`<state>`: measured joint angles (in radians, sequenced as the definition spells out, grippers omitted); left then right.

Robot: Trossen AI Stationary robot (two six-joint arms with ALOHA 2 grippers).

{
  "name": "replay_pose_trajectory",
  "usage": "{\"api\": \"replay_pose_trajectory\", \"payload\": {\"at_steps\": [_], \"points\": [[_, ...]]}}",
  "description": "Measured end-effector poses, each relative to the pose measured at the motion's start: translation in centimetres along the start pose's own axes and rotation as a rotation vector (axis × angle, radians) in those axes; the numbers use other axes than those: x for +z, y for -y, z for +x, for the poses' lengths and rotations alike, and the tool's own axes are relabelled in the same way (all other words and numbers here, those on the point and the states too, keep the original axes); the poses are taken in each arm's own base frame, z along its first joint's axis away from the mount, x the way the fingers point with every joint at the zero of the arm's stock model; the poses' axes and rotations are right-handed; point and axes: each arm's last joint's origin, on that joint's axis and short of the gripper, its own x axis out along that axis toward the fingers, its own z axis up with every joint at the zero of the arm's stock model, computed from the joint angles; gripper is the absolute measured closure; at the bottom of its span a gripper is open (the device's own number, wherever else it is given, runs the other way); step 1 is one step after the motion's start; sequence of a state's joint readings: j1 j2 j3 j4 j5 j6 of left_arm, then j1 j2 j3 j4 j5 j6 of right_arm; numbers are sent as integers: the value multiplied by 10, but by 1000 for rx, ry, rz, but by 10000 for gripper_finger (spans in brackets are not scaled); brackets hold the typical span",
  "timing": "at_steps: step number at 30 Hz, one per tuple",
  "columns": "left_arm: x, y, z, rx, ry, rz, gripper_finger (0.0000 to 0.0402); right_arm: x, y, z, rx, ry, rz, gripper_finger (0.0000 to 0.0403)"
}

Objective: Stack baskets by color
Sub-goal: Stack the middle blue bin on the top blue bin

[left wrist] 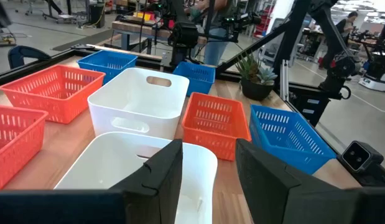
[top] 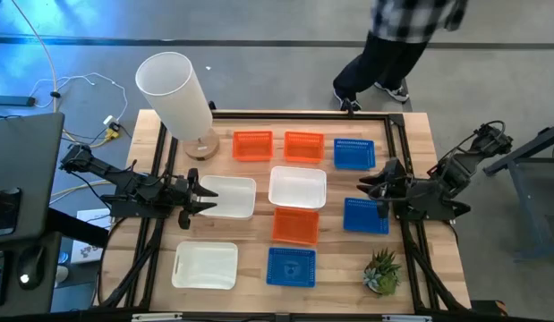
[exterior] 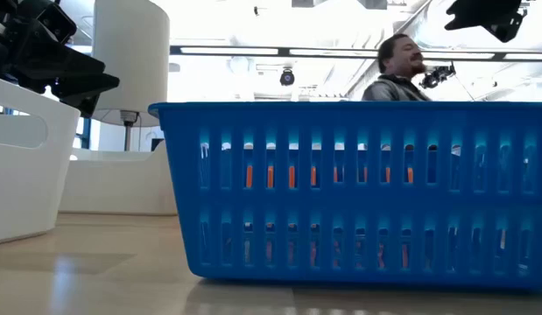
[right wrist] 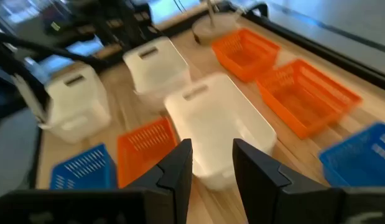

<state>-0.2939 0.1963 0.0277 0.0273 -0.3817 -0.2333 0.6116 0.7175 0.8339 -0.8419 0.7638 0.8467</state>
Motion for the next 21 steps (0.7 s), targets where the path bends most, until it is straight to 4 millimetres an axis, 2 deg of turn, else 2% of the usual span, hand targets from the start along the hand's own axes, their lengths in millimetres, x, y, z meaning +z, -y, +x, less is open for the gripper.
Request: {"api": "replay_pose_trajectory", "payload": {"at_steps": [4, 11, 21], "points": [[0, 0, 0, 0, 0, 0, 264, -3, 6, 6, -102, -137, 23, 300], [0, 0, 0, 0, 0, 0, 264, -13, 15, 29, -206, -427, 88, 300], [0, 0, 0, 0, 0, 0, 264, -17, 10, 65, -145, -668, -88, 300]]}}
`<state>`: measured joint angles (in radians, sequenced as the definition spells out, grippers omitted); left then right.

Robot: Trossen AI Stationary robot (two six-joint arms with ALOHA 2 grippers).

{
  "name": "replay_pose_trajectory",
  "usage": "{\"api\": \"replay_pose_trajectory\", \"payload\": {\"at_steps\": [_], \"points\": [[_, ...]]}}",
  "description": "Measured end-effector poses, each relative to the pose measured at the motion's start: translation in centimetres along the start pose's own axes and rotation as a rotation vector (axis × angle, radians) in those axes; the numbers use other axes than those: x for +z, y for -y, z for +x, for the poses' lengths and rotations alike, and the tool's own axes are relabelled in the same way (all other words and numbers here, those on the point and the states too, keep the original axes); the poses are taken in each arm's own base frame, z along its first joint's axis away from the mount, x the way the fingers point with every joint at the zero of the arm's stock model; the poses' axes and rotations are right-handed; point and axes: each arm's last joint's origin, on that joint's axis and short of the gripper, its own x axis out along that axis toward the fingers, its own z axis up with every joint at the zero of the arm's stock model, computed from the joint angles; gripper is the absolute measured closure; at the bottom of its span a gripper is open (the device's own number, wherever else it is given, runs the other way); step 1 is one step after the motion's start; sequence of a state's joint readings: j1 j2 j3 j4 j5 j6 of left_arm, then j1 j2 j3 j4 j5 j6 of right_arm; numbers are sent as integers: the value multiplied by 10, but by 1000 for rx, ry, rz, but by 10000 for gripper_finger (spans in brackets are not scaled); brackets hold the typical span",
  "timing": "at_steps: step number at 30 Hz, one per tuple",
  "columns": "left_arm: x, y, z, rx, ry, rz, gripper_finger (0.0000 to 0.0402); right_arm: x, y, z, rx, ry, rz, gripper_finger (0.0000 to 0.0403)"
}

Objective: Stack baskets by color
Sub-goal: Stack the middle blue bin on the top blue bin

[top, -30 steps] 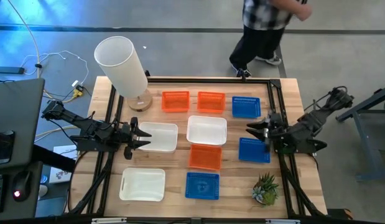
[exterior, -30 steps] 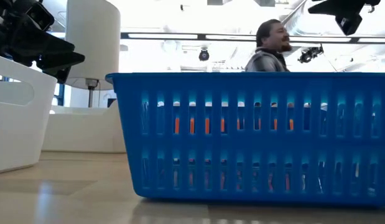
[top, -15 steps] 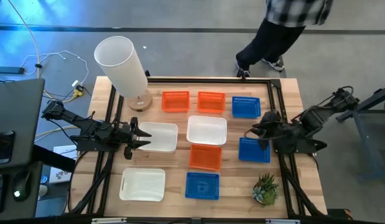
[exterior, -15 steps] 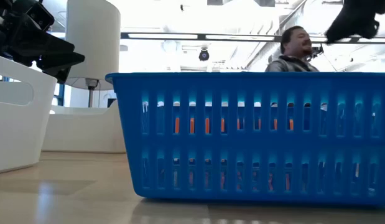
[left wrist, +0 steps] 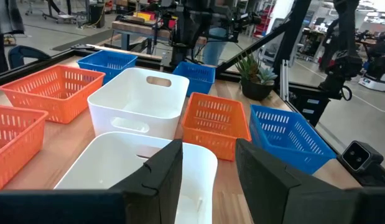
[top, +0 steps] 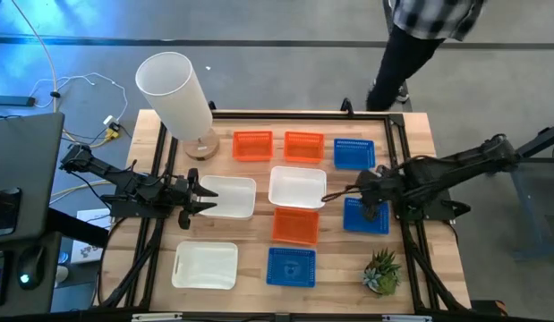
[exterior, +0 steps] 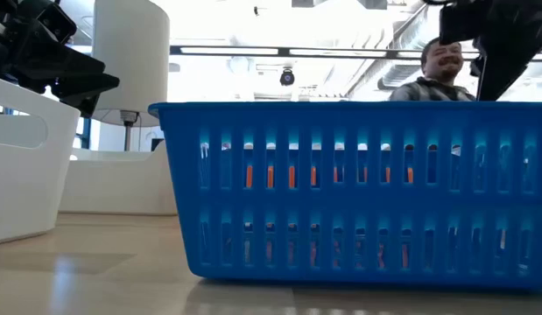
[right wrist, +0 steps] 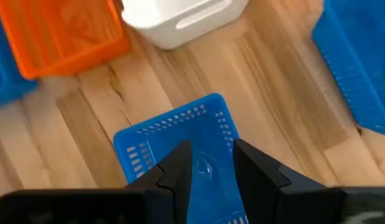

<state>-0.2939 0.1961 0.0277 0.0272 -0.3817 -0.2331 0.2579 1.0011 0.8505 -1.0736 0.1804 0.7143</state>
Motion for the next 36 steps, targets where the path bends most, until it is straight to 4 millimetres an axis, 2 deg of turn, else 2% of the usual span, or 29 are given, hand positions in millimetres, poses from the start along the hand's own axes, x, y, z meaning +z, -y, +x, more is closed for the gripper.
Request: {"api": "replay_pose_trajectory", "payload": {"at_steps": [5, 15, 28, 33, 36], "points": [[0, 0, 0, 0, 0, 0, 264, 8, -2, 18, -35, -89, -79, 300], [0, 0, 0, 0, 0, 0, 264, 20, 5, 48, -97, -270, -121, 294], [0, 0, 0, 0, 0, 0, 264, 22, 4, 80, -158, -462, -196, 212], [0, 0, 0, 0, 0, 0, 264, 22, 3, 90, -170, -509, -202, 210], [0, 0, 0, 0, 0, 0, 264, 22, 3, 95, -176, -531, -194, 223]]}}
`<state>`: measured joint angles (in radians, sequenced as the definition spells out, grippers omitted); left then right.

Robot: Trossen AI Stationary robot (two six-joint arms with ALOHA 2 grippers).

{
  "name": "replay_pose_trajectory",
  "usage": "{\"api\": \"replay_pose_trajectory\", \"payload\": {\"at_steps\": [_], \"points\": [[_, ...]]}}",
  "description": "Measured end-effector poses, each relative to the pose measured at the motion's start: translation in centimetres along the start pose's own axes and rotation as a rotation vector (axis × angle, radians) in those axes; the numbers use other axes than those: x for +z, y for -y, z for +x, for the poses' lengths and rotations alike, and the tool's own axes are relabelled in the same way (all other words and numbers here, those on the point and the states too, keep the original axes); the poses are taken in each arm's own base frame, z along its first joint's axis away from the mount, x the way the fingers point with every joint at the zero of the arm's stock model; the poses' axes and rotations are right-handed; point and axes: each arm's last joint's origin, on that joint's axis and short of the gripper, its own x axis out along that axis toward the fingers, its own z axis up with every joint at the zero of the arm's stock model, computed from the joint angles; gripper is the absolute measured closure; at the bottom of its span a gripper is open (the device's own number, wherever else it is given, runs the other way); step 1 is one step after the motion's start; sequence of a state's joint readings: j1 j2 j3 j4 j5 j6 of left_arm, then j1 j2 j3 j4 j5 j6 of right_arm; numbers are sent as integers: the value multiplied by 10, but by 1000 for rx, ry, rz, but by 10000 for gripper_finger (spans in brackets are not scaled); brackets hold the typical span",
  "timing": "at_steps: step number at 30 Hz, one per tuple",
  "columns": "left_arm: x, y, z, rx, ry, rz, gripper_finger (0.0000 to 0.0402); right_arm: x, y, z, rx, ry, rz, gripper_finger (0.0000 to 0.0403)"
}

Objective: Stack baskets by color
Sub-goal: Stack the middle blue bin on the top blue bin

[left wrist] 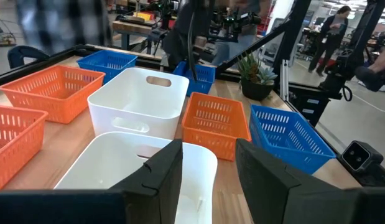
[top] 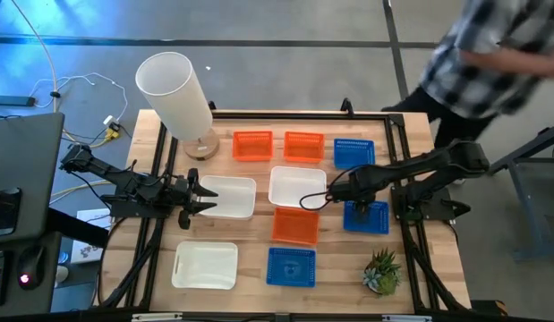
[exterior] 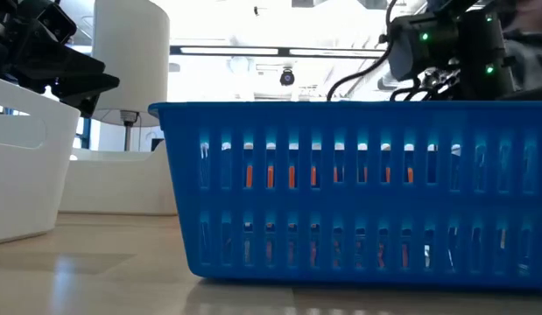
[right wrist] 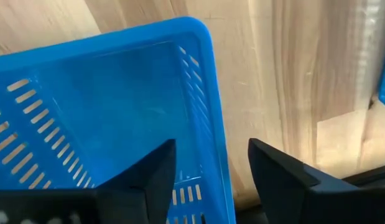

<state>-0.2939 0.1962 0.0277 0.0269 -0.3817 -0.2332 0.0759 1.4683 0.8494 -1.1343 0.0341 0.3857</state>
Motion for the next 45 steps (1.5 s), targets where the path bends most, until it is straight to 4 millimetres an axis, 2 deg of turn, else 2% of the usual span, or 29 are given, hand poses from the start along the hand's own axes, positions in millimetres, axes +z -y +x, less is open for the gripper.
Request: {"api": "replay_pose_trajectory", "payload": {"at_steps": [6, 12, 14, 18, 22, 28, 35, 45], "points": [[0, 0, 0, 0, -2, 1, 264, 4, 0, 6, 6, -36, 10, 282], [-1, 0, 0, 1, -5, 2, 264, 1, 1, 5, 9, -60, 23, 375], [-1, 0, 0, 1, -7, 3, 264, 0, 1, 5, 7, -74, 21, 394], [-1, 0, 0, 1, -7, 3, 264, -4, 3, 4, -10, -113, 25, 392], [-1, 0, 0, 1, -7, 3, 264, -4, 4, -7, -28, -138, 24, 398], [-1, 0, 0, 1, -7, 3, 264, 2, 5, -38, -93, -95, 3, 401], [-1, 0, 0, 1, -7, 3, 264, 12, 16, -77, -165, -10, -3, 402], [-1, 0, 0, 1, -7, 3, 264, 27, 47, -116, -262, 128, -54, 402]]}}
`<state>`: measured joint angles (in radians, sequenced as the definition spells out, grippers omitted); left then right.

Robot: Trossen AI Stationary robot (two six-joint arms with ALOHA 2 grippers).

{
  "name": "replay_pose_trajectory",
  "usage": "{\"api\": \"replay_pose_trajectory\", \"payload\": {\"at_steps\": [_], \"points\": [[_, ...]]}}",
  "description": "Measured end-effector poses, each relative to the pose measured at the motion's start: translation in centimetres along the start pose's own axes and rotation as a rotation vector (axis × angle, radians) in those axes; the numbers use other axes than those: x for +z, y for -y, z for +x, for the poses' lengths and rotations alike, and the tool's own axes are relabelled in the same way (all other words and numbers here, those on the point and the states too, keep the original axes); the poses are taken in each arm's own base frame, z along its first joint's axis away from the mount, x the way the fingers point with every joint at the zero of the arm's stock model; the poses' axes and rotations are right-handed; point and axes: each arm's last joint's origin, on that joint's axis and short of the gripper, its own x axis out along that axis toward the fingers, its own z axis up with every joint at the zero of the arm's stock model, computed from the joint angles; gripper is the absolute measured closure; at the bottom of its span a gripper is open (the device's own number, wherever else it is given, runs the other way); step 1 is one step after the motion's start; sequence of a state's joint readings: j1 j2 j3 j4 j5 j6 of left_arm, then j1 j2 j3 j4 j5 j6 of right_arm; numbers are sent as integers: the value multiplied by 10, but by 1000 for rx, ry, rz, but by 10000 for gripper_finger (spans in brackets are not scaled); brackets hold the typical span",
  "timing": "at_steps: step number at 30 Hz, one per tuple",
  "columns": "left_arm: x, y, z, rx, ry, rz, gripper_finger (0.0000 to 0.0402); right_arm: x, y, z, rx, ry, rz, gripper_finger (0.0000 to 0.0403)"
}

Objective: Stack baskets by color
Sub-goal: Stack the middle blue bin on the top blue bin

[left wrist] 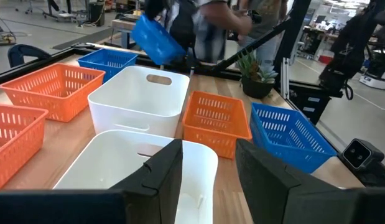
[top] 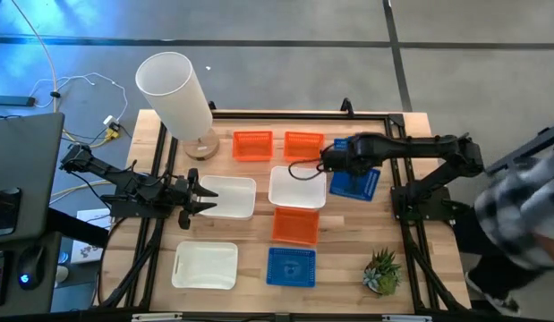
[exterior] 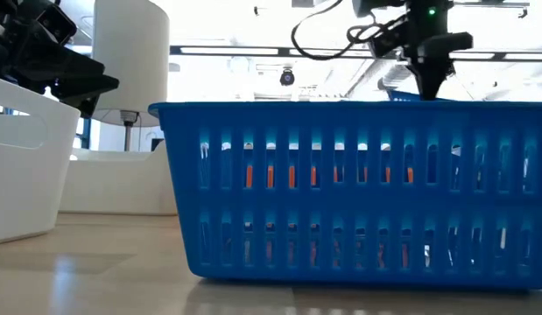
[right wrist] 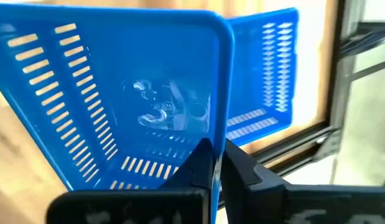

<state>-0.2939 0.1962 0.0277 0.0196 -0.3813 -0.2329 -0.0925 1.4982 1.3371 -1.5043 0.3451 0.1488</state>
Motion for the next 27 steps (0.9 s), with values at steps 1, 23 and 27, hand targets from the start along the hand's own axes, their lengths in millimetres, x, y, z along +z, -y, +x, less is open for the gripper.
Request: {"api": "replay_pose_trajectory", "payload": {"at_steps": [1, 23, 27], "points": [[0, 0, 0, 0, 0, 0, 264, 1, 5, -1, -13, 7, -6, 402], [0, 0, 0, 0, 1, -4, 264, 6, 116, 20, -48, 73, -91, 403], [0, 0, 0, 0, 1, -4, 264, 4, 129, 24, -14, 104, -89, 403]]}}
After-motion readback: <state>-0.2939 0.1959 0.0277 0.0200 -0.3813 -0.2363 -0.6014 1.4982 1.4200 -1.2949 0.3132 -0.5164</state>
